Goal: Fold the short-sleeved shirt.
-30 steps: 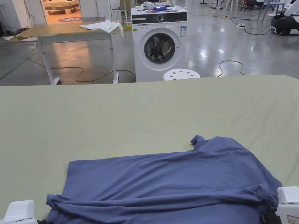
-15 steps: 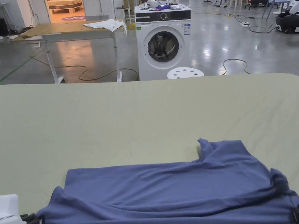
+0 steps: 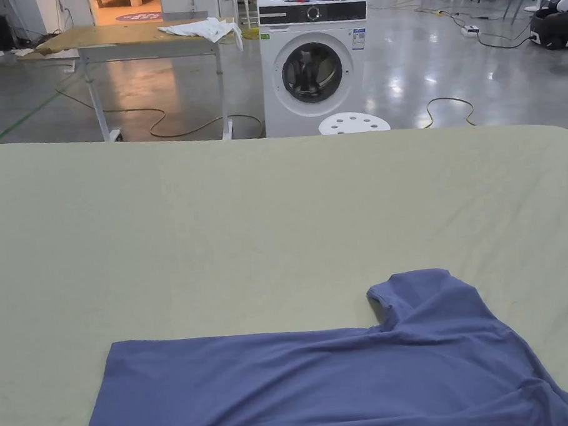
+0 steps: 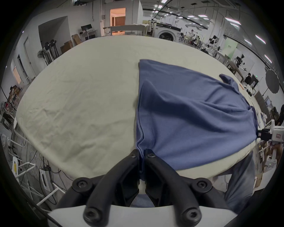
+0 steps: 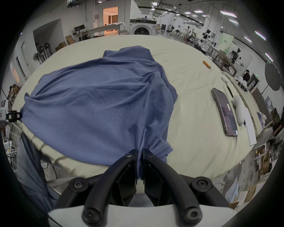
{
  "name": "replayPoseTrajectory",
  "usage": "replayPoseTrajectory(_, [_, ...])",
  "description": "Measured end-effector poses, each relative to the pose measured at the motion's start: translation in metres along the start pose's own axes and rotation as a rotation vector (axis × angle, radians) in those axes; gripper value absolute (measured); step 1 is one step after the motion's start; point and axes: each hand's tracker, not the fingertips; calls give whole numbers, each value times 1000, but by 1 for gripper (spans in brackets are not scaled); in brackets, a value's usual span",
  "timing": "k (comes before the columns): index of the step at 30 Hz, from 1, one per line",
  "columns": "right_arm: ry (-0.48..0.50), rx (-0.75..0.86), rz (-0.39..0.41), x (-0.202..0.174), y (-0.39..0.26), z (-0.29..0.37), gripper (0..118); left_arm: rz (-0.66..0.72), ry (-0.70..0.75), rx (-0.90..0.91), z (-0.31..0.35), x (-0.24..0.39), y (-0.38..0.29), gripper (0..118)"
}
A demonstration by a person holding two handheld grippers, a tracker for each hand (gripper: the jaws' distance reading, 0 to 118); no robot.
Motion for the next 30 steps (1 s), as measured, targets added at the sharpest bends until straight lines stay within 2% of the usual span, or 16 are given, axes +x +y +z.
replayPoseTrajectory(2, [-11,14,3,-3,2,-1,18,2,9,0,-2,2,2,2])
replayPoseTrajectory(3, [-21,11,16,-5,4,1,36,-2,14,-2,-8,-6,4,3])
replayPoseTrajectory(4, [-43,17,29,-6,6,3,65,-18,20,3,-6,-5,7,9])
replayPoseTrajectory(5, [-85,27,43,-5,8,5,76,-27,26,4,-4,-3,9,17])
replayPoseTrajectory(7, [-135,61,33,-6,18,16,77,-45,38,33,3,4,16,33])
replayPoseTrajectory(9, [-134,149,-2,-6,31,30,77,-49,16,100,10,9,27,35])
replayPoseTrajectory(13, [-107,338,-46,-20,66,41,77,-54,-31,276,19,29,56,53])
replayPoseTrajectory(19, [-81,612,-130,-53,110,29,77,-92,13,561,18,66,98,53])
replayPoseTrajectory(21, [-85,694,-142,-64,121,27,77,-92,19,653,23,76,107,52])
replayPoseTrajectory(23, [-79,784,-153,-75,128,30,71,-87,24,742,30,86,113,51])
replayPoseTrajectory(24, [-71,820,-151,-80,131,32,63,-82,31,779,33,89,115,48])
replayPoseTrajectory(25, [-61,851,-146,-85,135,33,45,-81,32,816,37,92,116,39])
replayPoseTrajectory(27, [-61,886,-136,-94,141,36,18,-88,37,872,42,98,117,16])
replayPoseTrajectory(28, [-62,910,-139,-98,143,37,10,-95,56,891,43,100,118,3])
replayPoseTrajectory(30, [-58,949,-151,-104,145,41,4,-94,78,921,46,103,117,0])
